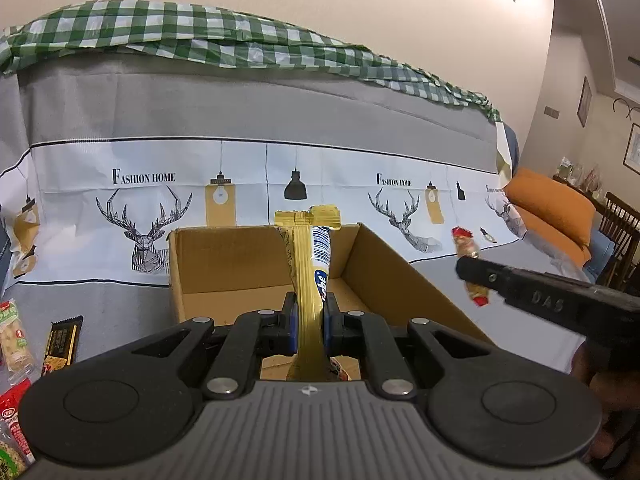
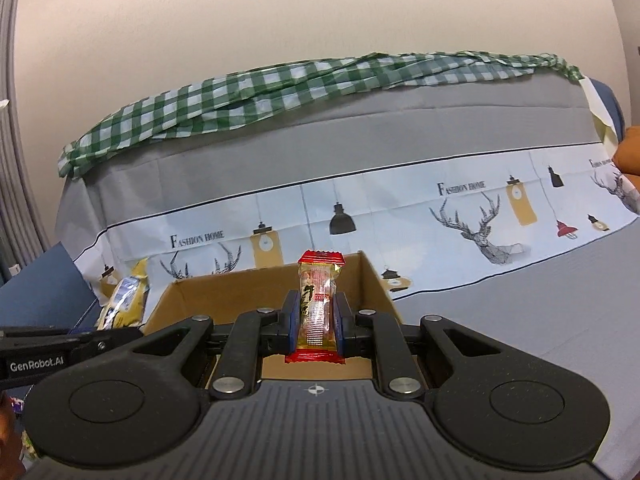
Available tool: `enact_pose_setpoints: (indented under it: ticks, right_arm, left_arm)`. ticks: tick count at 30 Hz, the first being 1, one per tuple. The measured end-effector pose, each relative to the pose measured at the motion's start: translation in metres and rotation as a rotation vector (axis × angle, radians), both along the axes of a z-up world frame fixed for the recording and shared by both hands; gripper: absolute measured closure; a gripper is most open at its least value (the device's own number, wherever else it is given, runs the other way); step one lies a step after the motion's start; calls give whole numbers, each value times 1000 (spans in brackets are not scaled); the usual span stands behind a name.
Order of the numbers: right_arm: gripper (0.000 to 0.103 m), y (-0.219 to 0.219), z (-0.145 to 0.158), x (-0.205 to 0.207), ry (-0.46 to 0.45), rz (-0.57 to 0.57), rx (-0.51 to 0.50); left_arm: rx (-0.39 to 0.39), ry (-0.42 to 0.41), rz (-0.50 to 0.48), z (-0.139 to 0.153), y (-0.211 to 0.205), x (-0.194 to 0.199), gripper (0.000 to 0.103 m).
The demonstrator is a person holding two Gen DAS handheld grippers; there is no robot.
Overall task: Organize snacks
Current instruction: 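Carry the yellow bar in the left tool while the right tool carries the red packet over the box, then open the left tool over the box while the right tool opens, dropping both snacks, then move both open tools back to the snack pile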
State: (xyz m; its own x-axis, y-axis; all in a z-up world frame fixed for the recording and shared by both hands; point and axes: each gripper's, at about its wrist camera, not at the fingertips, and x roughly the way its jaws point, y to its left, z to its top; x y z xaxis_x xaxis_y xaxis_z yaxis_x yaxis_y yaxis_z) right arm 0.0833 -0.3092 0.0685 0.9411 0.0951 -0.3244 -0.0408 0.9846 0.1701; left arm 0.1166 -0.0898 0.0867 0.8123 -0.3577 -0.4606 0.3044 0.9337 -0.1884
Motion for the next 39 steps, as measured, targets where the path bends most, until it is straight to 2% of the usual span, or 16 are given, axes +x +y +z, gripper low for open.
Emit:
enact_pose_setpoints:
  ticks: [8,15,16,17,18,19,20,25,29,32,37,39]
  right_arm:
    - [86,17,1,-1,-5,27,-51]
    - [85,16,0,1,6,26,-54]
    - [85,17,0,1,11,27,-56]
    - [78,18,-1,2,17,25,-59]
    - [68,18,-2,3,28,27,-61]
    - [48,19,-2,5,42,24,-65]
    - [39,20,-3,5,45,14,-68]
    - [38,22,-4,5,48,9,-69]
    - [38,22,-4,5,53,4,-71]
    - [38,23,-4,6,55,1,-72]
    - [39,24,-3,5,51,8,-70]
    - [40,26,-3,4,44,17,-66]
  left_arm:
    - [-2,4,14,1,4,-1,91]
    - [-17,10,1,1,3,-2,91]
    - [-31,14,-16,1,3,-1,86]
    - [-39,17,-27,1,2,-1,72]
    - [-39,8,-26,2,2,-3,62]
    - [-35,-11,-22,3,1,-5,53]
    - [-32,-26,-21,4,1,-6,52]
    - [-44,-41,0,4,3,-6,51]
    - [-47,-78,19,3,4,-8,39]
    - [-40,-126,17,5,4,-13,36]
    - [-20,-167,2,9,8,-20,36]
    - [-11,-173,-13,11,14,-24,42]
